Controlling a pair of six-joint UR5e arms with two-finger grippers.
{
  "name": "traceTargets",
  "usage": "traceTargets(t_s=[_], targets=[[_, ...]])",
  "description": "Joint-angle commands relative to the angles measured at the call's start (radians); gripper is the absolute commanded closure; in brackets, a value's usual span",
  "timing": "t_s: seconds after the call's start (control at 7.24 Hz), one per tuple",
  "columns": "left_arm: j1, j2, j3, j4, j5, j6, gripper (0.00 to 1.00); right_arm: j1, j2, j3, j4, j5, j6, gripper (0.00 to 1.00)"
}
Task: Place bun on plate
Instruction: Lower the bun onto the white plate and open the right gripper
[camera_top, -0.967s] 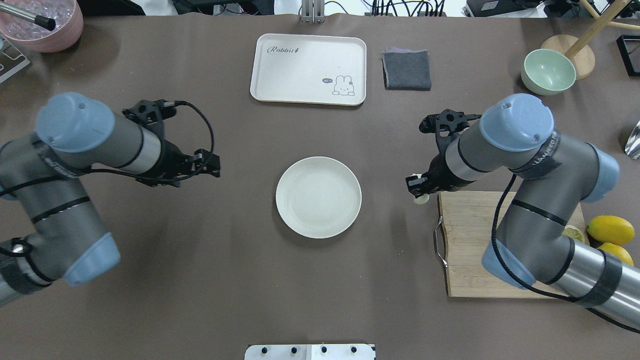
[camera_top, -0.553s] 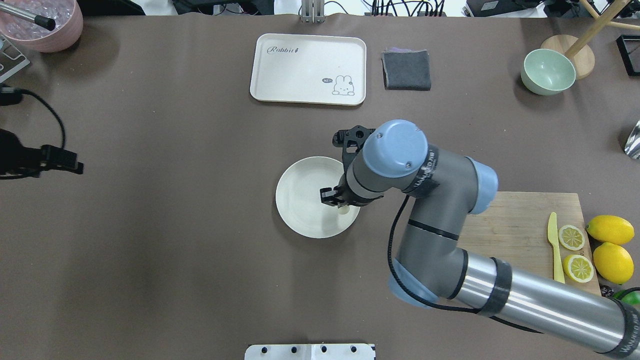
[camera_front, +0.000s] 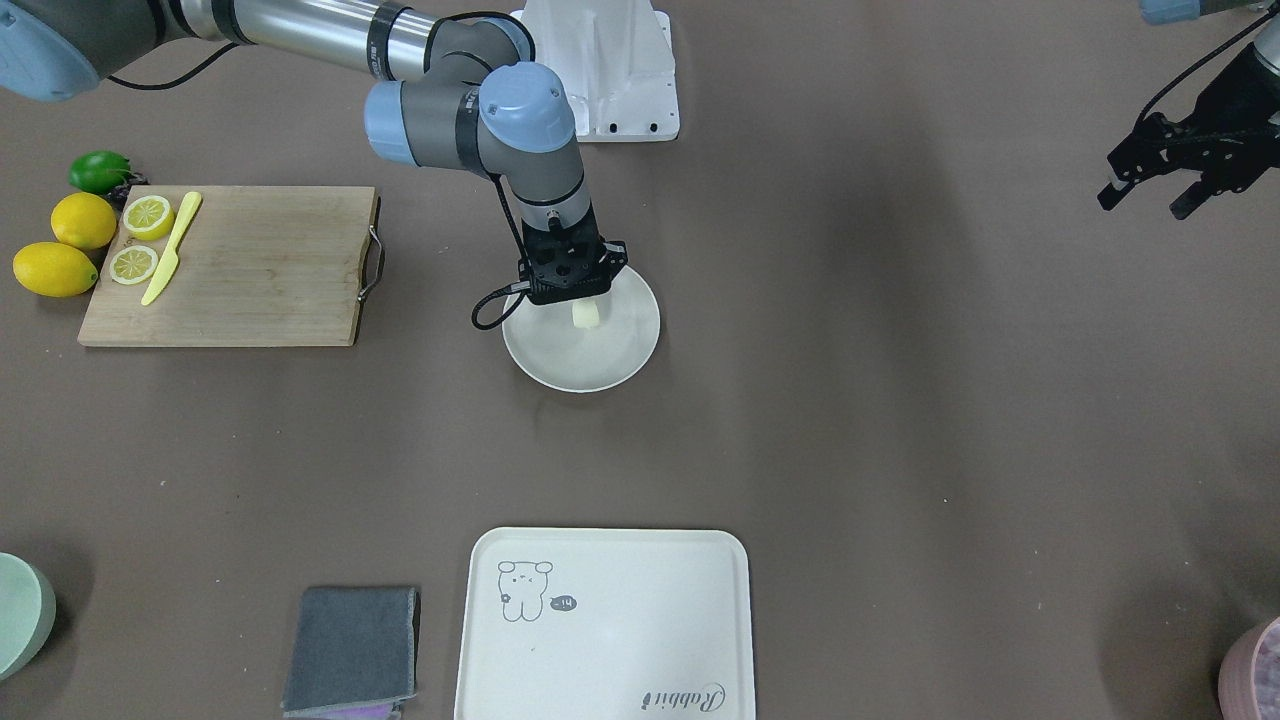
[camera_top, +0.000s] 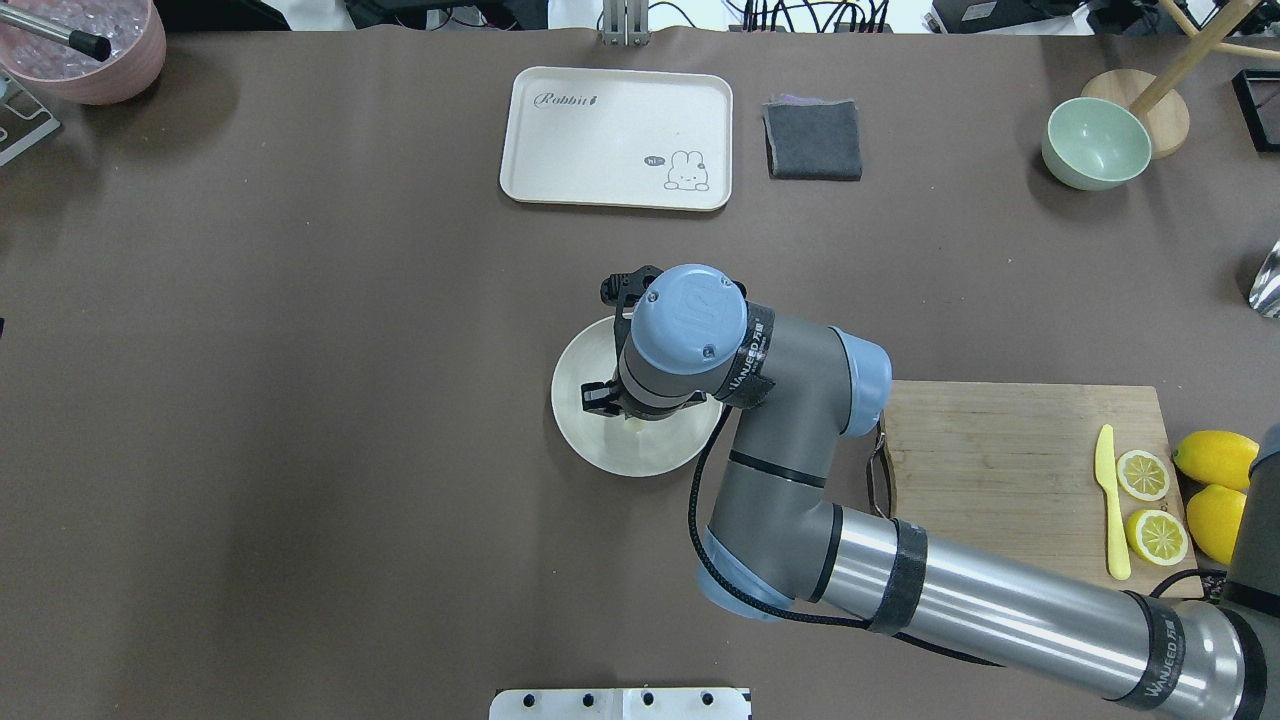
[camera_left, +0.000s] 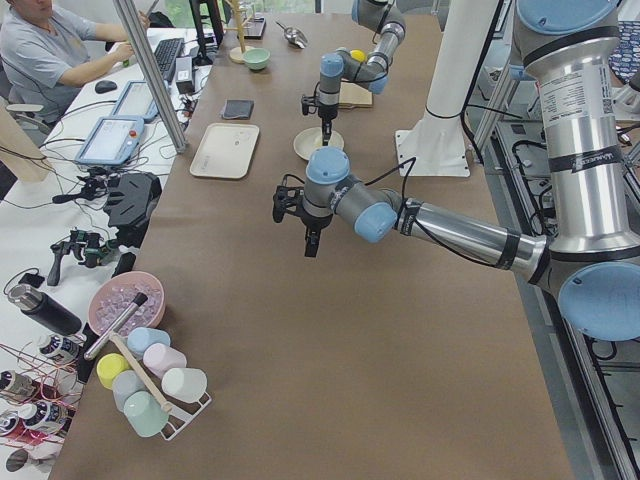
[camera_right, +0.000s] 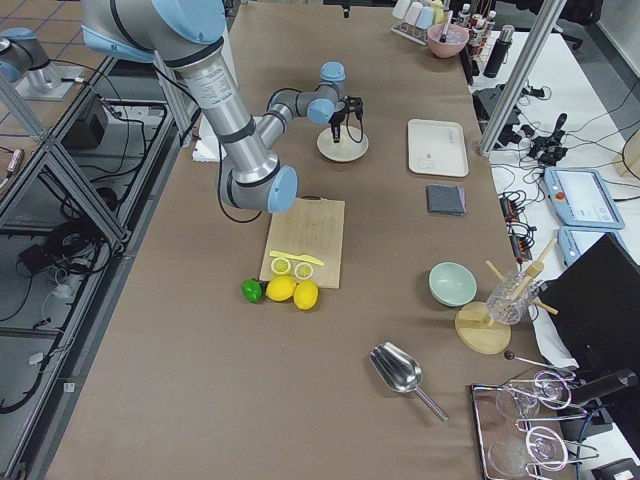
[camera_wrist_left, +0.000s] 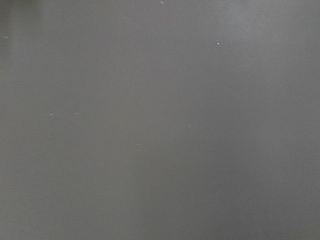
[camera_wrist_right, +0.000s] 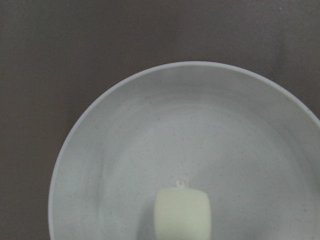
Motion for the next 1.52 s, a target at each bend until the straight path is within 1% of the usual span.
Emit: traceTargets(t_s=[0.0, 0.14, 0.28, 0.55, 0.69, 0.83, 0.97, 1.11, 1.24, 1.38], targets=[[-0.002, -0.002, 0.007, 0.0, -0.002, 0.005, 0.02, 0.001, -0.001, -0.006, 0.001, -0.015, 0.0, 0.78], [-0.002, -0.002, 0.007, 0.0, -0.002, 0.005, 0.02, 0.001, -0.005, -0.007, 0.001, -0.015, 0.0, 0.74], [-0.002, -0.002, 0.005, 0.0, -0.002, 0.005, 0.02, 0.001, -0.007, -0.012, 0.001, -0.015, 0.0, 0.74], [-0.002, -0.002, 0.004, 0.0, -0.002, 0.005, 0.02, 0.002, -0.016, -0.015, 0.001, -0.015, 0.0, 0.69], [-0.002, 0.0, 0.004, 0.0, -0.002, 0.005, 0.02, 0.002, -0.017, -0.014, 0.002, -0.015, 0.0, 0.62], [-0.002, 0.0, 0.004, 0.0, -0.002, 0.005, 0.02, 0.004, -0.017, -0.014, 0.002, -0.015, 0.0, 0.52], [-0.002, 0.0, 0.004, 0.0, -0.002, 0.005, 0.02, 0.005, -0.017, -0.012, 0.002, -0.015, 0.0, 0.45], [-0.002, -0.003, 0.005, 0.0, -0.002, 0.005, 0.02, 0.008, -0.017, -0.012, 0.001, -0.015, 0.002, 0.34], [-0.002, -0.003, 0.007, 0.0, -0.002, 0.005, 0.02, 0.014, -0.016, -0.012, 0.002, -0.013, 0.005, 0.09], [-0.002, -0.003, 0.004, 0.0, -0.002, 0.005, 0.02, 0.017, -0.014, -0.003, 0.001, -0.012, 0.003, 0.01]])
